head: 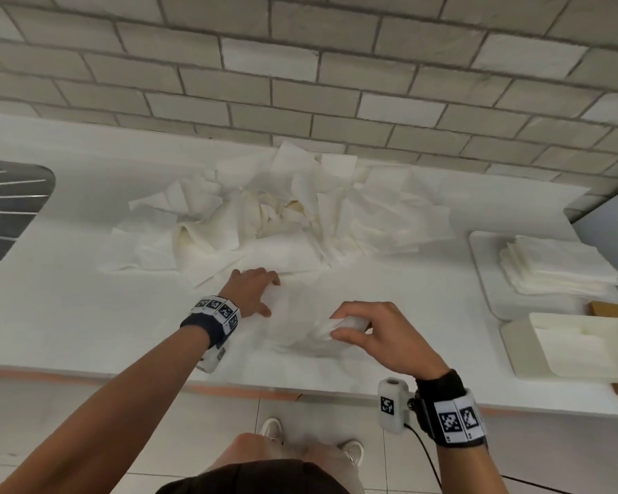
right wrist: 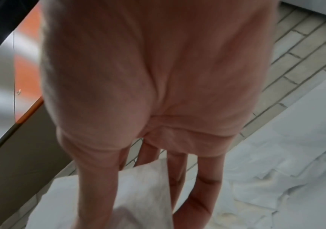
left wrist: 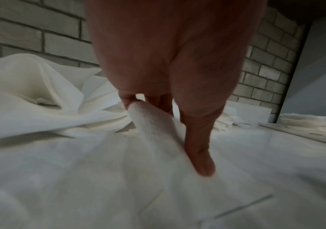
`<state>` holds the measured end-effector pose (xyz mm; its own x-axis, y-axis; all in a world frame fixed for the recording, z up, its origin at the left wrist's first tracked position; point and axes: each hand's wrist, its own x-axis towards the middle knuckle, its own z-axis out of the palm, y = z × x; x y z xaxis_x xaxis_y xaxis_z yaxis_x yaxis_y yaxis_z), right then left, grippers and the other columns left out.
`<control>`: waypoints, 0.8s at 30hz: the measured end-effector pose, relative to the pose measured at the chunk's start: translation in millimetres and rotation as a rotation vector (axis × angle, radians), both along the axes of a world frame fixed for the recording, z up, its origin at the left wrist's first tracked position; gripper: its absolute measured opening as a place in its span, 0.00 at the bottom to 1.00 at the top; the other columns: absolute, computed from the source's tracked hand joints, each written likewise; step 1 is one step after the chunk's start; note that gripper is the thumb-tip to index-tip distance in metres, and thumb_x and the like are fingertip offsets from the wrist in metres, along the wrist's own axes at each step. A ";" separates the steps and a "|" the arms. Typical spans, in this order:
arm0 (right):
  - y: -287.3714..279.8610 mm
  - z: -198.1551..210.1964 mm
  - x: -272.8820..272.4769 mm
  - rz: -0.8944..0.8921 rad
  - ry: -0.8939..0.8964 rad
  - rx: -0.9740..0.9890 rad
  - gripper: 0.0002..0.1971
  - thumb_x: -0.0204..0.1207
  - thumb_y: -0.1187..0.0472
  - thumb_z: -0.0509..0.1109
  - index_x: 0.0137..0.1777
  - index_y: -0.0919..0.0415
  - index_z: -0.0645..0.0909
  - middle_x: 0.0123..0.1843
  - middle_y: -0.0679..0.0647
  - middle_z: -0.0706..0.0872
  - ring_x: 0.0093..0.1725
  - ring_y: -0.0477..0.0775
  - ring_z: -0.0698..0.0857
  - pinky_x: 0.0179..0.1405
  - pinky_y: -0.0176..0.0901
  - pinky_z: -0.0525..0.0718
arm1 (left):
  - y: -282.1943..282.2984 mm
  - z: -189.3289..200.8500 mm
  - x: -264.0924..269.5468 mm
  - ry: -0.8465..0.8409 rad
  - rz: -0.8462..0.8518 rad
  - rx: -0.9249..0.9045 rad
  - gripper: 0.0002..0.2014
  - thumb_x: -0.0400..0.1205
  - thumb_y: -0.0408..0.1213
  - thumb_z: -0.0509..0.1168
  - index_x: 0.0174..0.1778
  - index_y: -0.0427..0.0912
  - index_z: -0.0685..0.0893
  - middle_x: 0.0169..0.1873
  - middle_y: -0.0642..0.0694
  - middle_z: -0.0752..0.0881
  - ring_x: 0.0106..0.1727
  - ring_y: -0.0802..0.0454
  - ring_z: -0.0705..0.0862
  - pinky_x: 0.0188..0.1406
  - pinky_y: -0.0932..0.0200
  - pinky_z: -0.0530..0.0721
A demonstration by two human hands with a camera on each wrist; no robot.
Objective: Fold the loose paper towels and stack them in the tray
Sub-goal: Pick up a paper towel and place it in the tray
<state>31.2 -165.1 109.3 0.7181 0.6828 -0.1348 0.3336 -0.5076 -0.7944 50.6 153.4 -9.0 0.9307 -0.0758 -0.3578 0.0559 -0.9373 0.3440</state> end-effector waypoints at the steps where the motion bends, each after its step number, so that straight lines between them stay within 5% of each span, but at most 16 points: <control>1: 2.6 2.0 -2.1 0.022 0.029 0.009 0.05 0.84 0.53 0.81 0.57 0.46 0.91 0.49 0.33 0.92 0.52 0.41 0.90 0.52 0.30 0.80 | -2.9 3.0 2.7 -0.034 0.018 -0.041 0.25 0.75 0.46 0.83 0.65 0.57 0.81 0.60 0.53 0.85 0.68 0.46 0.83 0.67 0.47 0.70; 5: 11.4 6.5 -3.5 -0.007 0.022 0.072 0.06 0.83 0.49 0.81 0.55 0.47 0.91 0.56 0.38 0.93 0.60 0.44 0.90 0.61 0.38 0.82 | -16.6 20.0 2.2 -0.232 0.145 -0.442 0.08 0.78 0.46 0.82 0.44 0.58 0.88 0.43 0.59 0.91 0.52 0.57 0.90 0.62 0.44 0.85; 10: 27.7 -13.1 23.0 -0.316 -0.109 0.156 0.06 0.78 0.46 0.85 0.49 0.38 0.90 0.79 0.35 0.79 0.82 0.39 0.76 0.80 0.35 0.71 | -51.9 62.7 -5.0 -0.300 0.197 -0.901 0.03 0.87 0.40 0.73 0.52 0.47 0.86 0.43 0.46 0.94 0.46 0.46 0.90 0.50 0.49 0.85; 14: 37.7 -11.5 40.1 -0.451 -0.114 0.232 0.05 0.79 0.51 0.85 0.49 0.47 0.91 0.64 0.38 0.91 0.66 0.38 0.87 0.67 0.40 0.82 | -71.0 81.7 -8.4 -0.280 0.240 -1.094 0.05 0.91 0.29 0.68 0.56 0.43 0.86 0.42 0.36 0.95 0.38 0.44 0.87 0.41 0.50 0.83; 17: 35.1 -3.2 44.0 -0.519 -0.105 0.227 0.05 0.81 0.50 0.83 0.48 0.48 0.92 0.51 0.38 0.94 0.55 0.42 0.90 0.56 0.42 0.86 | -82.9 92.1 -9.8 -0.344 0.259 -1.096 0.05 0.92 0.27 0.63 0.57 0.39 0.83 0.34 0.42 0.92 0.29 0.50 0.78 0.32 0.58 0.75; 19: 27.4 2.6 44.9 -0.552 -0.138 0.213 0.06 0.82 0.49 0.82 0.47 0.48 0.91 0.49 0.37 0.94 0.52 0.43 0.90 0.55 0.42 0.85 | -91.4 98.0 -8.9 -0.379 0.283 -1.093 0.03 0.93 0.30 0.63 0.57 0.40 0.82 0.29 0.45 0.87 0.26 0.53 0.72 0.30 0.61 0.70; 24: -7.5 18.0 48.4 -0.657 -0.173 0.234 0.07 0.81 0.50 0.82 0.43 0.47 0.89 0.44 0.37 0.93 0.48 0.45 0.89 0.52 0.41 0.84 | -131.0 113.3 -3.6 -0.371 0.269 -1.120 0.07 0.94 0.41 0.63 0.56 0.42 0.81 0.31 0.26 0.79 0.29 0.47 0.69 0.30 0.55 0.67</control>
<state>79.6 -172.6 127.3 0.9884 0.0989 0.1152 0.1484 -0.4693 -0.8705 47.0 22.4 104.4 0.9964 0.0389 0.0750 -0.0716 -0.0828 0.9940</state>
